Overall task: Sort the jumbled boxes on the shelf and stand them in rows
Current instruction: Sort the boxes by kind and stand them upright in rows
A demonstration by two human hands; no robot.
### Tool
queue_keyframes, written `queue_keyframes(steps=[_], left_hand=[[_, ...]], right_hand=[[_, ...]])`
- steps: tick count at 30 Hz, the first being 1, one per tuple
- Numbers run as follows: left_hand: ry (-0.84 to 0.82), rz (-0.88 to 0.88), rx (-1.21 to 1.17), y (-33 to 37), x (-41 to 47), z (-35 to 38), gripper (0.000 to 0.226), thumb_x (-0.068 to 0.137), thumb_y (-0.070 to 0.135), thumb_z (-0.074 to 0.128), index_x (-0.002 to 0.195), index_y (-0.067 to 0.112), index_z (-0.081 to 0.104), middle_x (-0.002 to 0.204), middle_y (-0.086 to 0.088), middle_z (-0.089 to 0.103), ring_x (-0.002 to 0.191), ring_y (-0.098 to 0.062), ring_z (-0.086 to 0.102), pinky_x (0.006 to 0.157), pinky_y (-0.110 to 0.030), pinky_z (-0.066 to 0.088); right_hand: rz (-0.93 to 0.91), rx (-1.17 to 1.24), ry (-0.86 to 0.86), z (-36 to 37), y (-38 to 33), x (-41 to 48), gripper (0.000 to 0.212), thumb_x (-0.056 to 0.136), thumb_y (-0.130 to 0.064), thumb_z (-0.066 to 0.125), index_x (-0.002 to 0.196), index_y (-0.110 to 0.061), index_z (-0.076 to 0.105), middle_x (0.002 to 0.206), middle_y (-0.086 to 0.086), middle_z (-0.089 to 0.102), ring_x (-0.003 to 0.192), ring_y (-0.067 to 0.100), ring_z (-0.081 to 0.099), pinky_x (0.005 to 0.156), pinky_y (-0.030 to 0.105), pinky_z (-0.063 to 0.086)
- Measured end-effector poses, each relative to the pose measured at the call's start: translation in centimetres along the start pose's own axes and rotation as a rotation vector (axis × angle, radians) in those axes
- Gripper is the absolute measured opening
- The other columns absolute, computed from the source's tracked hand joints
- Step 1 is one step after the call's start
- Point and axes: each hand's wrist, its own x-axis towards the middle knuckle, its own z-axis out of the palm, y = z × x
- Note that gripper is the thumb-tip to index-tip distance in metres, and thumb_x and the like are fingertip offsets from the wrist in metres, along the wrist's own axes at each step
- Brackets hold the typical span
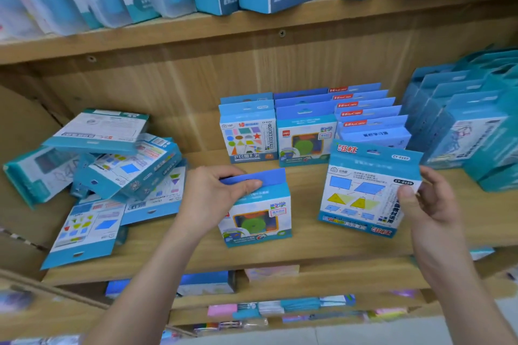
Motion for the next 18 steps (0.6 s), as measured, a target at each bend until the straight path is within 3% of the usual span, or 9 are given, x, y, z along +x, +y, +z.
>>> queue_keyframes(steps=[3,8,10,14,18], left_hand=[[0.027,0.016,-0.011,0.7,-0.4,2.1,0.013,0.069,0.025,0.082,0.062,0.02,0.072,0.062,-0.008,0.066,0.051,-0.011,0.048,0.046,-0.027,0.039],[0.083,0.087,-0.011,2.0,-0.5,5.9,0.017,0.068,0.024,0.082,0.058,0.027,0.069,0.053,0.009,0.061,0.047,0.0,0.044,0.046,-0.017,0.037],[0.095,0.104,-0.012,2.6,-0.2,7.4,0.017,0.068,0.024,0.082,0.059,0.026,0.069,0.057,0.004,0.063,0.049,-0.003,0.046,0.047,-0.023,0.04],[0.109,0.159,0.014,4.0,0.5,10.6,0.014,0.069,0.025,0.082,0.062,0.023,0.071,0.059,0.011,0.063,0.054,-0.005,0.051,0.054,-0.026,0.042],[0.119,0.258,0.052,5.0,0.9,12.5,0.01,0.069,0.022,0.082,0.066,0.019,0.073,0.059,0.008,0.064,0.061,-0.01,0.057,0.056,-0.022,0.044]], right_hand=[[-0.001,0.019,-0.027,-1.1,-0.2,1.0,0.049,0.067,-0.048,0.066,0.111,-0.032,0.051,0.093,-0.02,0.07,0.087,-0.007,0.063,0.071,0.009,0.05],[0.008,0.013,-0.031,-3.6,-0.9,2.2,0.065,0.057,-0.07,0.073,0.11,-0.036,0.055,0.099,-0.017,0.069,0.093,-0.004,0.062,0.076,0.012,0.05],[0.024,0.047,-0.007,-5.0,-1.5,2.7,0.069,0.052,-0.07,0.076,0.109,-0.036,0.056,0.102,-0.016,0.07,0.097,-0.001,0.063,0.078,0.016,0.053],[0.096,0.192,0.057,-7.2,-2.9,3.8,0.068,0.055,-0.056,0.078,0.113,-0.028,0.059,0.124,-0.001,0.064,0.109,0.013,0.062,0.086,0.029,0.055],[0.182,0.284,0.02,-8.0,-3.8,4.2,0.053,0.081,-0.027,0.053,0.131,-0.01,0.048,0.129,0.007,0.061,0.115,0.022,0.06,0.088,0.039,0.054]])
